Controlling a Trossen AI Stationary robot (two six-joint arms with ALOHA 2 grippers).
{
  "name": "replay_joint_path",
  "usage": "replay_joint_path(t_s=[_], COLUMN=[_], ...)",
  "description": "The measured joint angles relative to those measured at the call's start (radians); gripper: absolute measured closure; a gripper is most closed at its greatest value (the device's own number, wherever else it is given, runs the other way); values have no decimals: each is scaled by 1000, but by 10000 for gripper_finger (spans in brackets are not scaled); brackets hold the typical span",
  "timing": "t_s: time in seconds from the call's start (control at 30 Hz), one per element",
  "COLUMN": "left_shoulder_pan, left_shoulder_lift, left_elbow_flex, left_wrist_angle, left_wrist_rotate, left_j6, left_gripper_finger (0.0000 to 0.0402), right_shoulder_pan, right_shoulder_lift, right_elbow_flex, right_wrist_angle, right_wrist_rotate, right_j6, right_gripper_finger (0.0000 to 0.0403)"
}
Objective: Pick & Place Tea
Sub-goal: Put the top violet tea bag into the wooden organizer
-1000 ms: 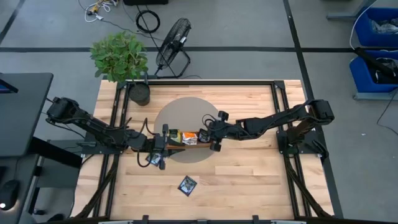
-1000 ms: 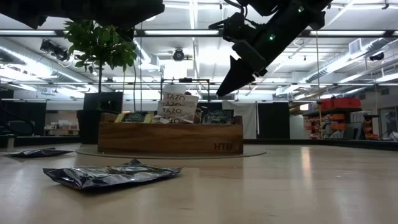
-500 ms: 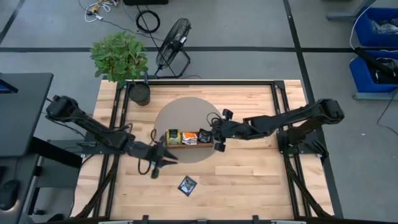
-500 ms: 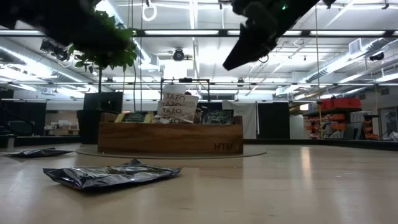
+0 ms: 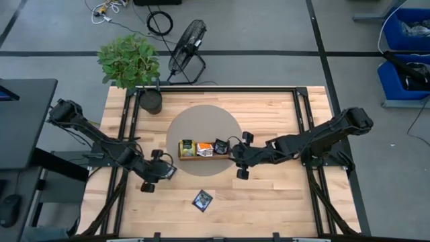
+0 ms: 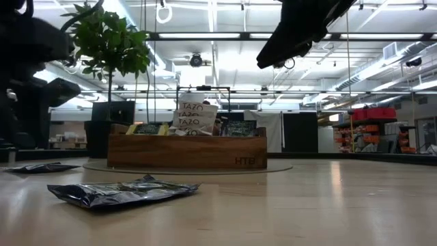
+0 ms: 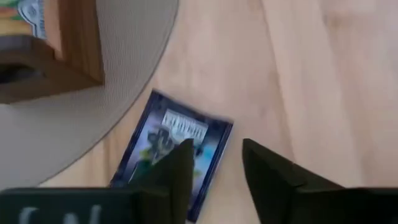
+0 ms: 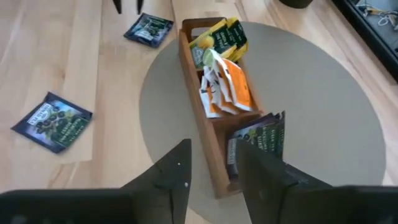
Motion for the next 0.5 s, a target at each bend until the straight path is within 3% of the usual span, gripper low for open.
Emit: replay_joint_path(t_s=[0.27,0.5], left_shoulder_pan=[7,92], left_shoulder_lift=[2,2], left_elbow_flex=[0,-30], left_wrist_angle=[-124,-107], left_wrist_rotate=[7,10], left_j6=[119,106], left_gripper_finger=[163,143], right_shoulder_pan=[11,11], right_shoulder_lift=[0,0], right_elbow_flex=[0,0], right_wrist_angle=[6,25], right_wrist_rotate=[0,0], right_j6=[34,34], right_gripper_finger=[271,271])
